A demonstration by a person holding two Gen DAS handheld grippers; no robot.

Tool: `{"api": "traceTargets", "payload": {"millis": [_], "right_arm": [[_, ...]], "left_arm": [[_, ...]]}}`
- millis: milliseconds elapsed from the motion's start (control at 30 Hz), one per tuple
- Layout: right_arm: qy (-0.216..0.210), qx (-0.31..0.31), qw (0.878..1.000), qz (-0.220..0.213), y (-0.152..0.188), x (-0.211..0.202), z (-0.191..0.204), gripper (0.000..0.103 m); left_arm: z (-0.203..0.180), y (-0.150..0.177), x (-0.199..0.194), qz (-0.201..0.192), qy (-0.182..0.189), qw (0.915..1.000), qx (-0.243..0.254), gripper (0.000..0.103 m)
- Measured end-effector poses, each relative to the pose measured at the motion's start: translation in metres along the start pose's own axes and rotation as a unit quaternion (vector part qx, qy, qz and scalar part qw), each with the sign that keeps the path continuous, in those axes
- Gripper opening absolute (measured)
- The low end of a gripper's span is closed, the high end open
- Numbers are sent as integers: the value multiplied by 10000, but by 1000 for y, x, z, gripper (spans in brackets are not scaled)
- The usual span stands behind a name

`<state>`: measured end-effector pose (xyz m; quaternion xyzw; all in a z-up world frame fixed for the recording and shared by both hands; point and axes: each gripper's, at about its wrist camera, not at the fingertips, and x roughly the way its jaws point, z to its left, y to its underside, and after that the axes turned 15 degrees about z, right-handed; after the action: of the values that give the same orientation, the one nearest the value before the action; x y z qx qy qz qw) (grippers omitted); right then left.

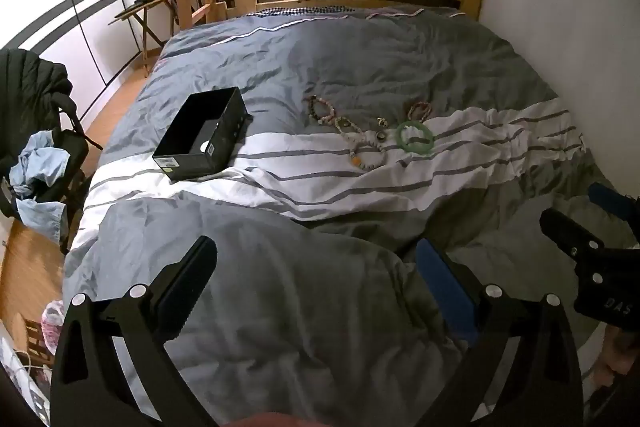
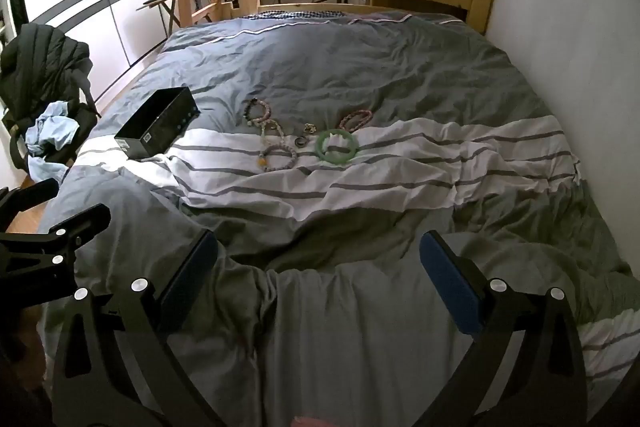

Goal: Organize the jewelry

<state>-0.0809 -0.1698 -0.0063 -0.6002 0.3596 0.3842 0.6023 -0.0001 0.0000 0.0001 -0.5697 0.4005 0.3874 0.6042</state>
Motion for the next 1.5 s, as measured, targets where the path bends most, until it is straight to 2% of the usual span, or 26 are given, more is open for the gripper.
{"api": "traceTargets", "payload": {"millis": [667,833,967,1500], "right_arm": [[-6,-8,10000,35,0,1,1,100],[-5,-12,10000,36,0,0,1,100],[1,-7,10000,27,0,1,2,100],[2,-11,10000,26,0,-1,2,100]], "left_arm": [[-4,2,6,80,-51,9999,113,98],[-1,2,9,193,217,9995,102,98],[-3,3,10,179,80,9998,104,98],[-1,3,9,237,125,9995,136,98]]}}
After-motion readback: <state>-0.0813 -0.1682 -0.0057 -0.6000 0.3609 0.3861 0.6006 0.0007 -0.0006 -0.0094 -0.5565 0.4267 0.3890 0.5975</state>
